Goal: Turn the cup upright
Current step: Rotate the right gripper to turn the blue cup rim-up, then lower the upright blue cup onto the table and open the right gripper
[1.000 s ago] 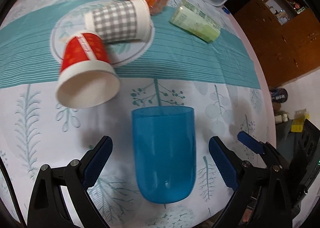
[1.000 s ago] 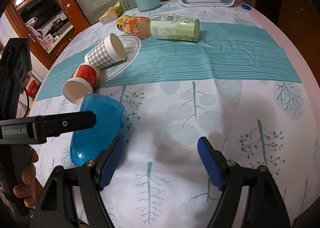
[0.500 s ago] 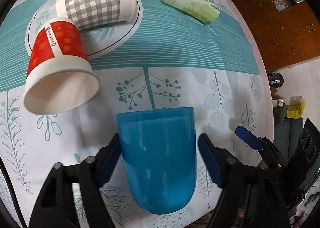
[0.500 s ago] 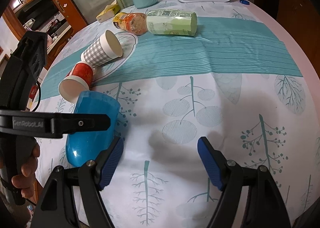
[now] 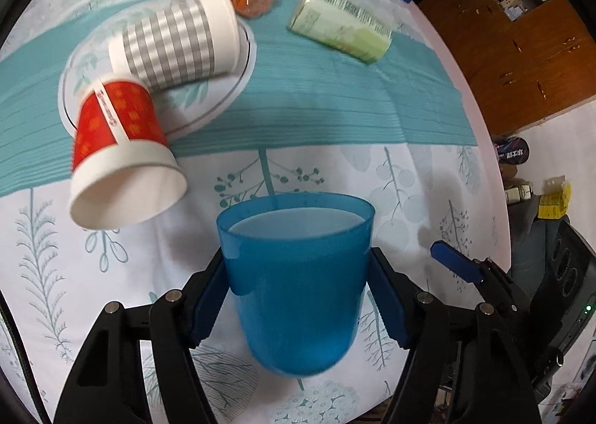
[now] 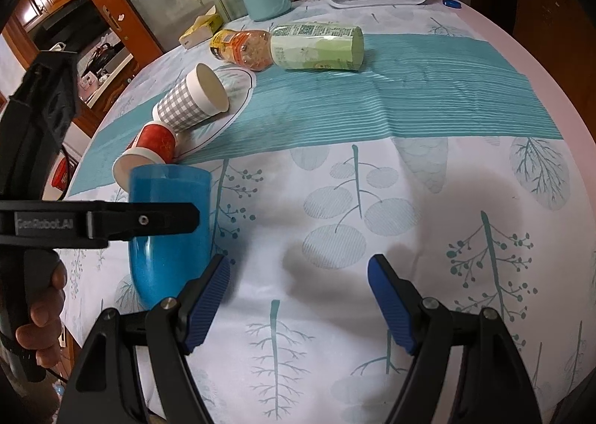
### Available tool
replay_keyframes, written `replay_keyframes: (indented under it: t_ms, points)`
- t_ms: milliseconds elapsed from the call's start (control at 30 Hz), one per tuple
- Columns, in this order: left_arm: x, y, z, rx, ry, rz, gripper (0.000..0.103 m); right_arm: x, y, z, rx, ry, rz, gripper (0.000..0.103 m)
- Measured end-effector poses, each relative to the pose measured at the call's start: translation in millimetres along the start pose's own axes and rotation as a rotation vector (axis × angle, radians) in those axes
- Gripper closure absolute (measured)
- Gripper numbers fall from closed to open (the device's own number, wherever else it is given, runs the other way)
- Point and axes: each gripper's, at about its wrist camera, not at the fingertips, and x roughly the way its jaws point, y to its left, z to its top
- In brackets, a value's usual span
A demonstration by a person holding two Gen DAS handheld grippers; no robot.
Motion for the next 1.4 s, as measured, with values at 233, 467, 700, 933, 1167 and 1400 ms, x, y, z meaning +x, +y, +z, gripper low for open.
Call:
replay_keyframes:
  t_ms: [233,467,700,933,1167,1400]
  points:
    - [-33.5,-18.2,-6.1,0.102,-0.199,0.113,0.033,-3.9,2.9,0.2,-0.012,-0.013,-0.001,0.026]
    - [-36.0,-32.7,-19.7,0.186,-0.31,0.223,0.033,-4.6,9.7,0.2,-0.027,-0.031,-0.014,0.026]
    - [-25.6,-33.8,-38.8,0.218,-0.337,0.296,0.033,0.0,15.8,-4.2,-0.058,-0.019,-0.039,0.026]
    - [-27.0,-34.2,-40.9,0.196,-0.317,0.269,0.033,-2.8,19.9,-7.9,-0.068,-0.02,-0.039,0.026]
    - [-23.6,-40.2,-38.7,0.205,-0.296,0.29,0.033,-4.0,20.5,-8.2,-0.068,-0.026,-0.044,0.026]
    - [-20.7,-39.8,-39.4,0.192,-0.292,0.288,0.033,-5.8,21.2,-10.3,-0.075,-0.028,-0.055,0.026]
